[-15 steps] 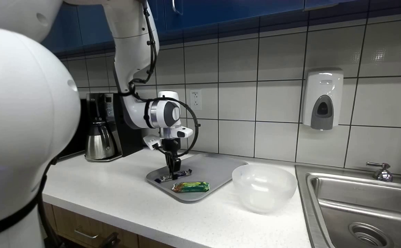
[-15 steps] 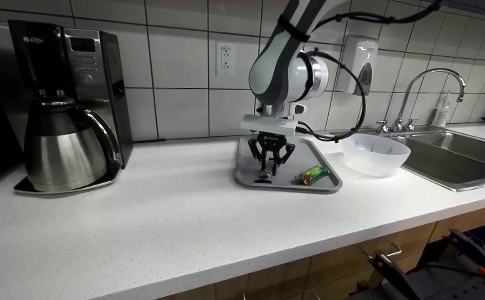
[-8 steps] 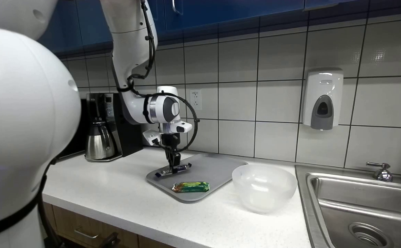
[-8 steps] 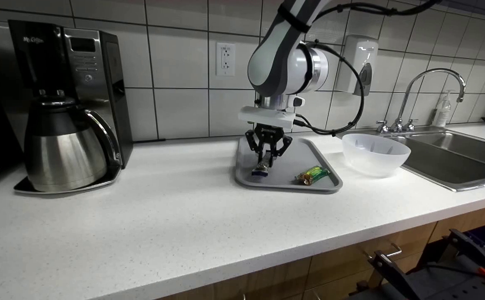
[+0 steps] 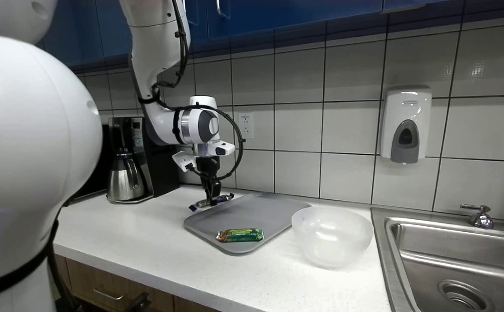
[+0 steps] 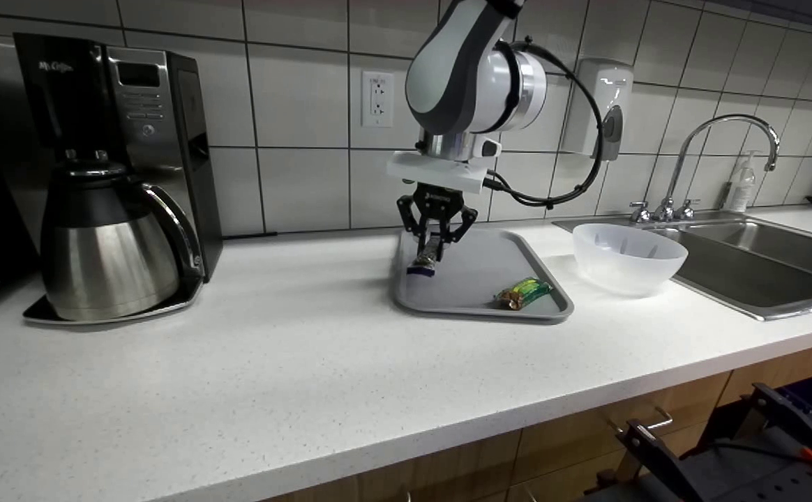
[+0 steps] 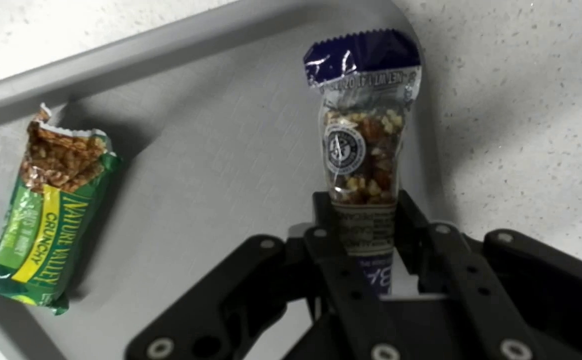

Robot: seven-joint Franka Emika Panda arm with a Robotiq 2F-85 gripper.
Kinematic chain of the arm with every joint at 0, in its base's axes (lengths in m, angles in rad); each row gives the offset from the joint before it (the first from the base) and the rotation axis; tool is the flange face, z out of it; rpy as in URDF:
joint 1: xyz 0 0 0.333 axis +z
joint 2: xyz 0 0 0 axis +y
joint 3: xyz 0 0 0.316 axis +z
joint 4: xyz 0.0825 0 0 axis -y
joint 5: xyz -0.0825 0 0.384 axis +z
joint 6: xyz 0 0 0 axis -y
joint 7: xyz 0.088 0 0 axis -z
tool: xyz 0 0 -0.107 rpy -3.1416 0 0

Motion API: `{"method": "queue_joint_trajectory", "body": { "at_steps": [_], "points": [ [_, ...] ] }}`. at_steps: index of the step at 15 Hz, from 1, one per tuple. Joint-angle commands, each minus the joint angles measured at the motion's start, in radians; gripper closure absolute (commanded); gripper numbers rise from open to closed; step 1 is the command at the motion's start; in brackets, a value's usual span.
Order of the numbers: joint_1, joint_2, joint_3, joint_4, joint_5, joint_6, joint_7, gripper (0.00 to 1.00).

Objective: Move the objects from the tray to the top of the kitchen counter

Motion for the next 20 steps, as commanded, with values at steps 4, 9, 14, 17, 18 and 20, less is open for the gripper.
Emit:
{"method": "queue_joint_trajectory", "body": {
  "at_steps": [4,9,14,17,18,20],
  "points": [
    [-0.010,-0.028,0.052,-0.012,0.039,-0.009,-0.093,0.92],
    [0.015,-0.044,0.073,0.003,0.047,-0.033,-0.116,0.92],
    [0.051,-0.053,0.102,0.031,0.044,-0.048,-0.116,0.92],
    [0.074,-0.048,0.116,0.051,0.041,-0.064,-0.113,0.92],
    [0.081,-0.048,0.119,0.053,0.038,-0.067,-0.112,0.92],
    [0.089,-0.046,0.124,0.062,0.039,-0.082,-0.115,0.92]
  ]
}}
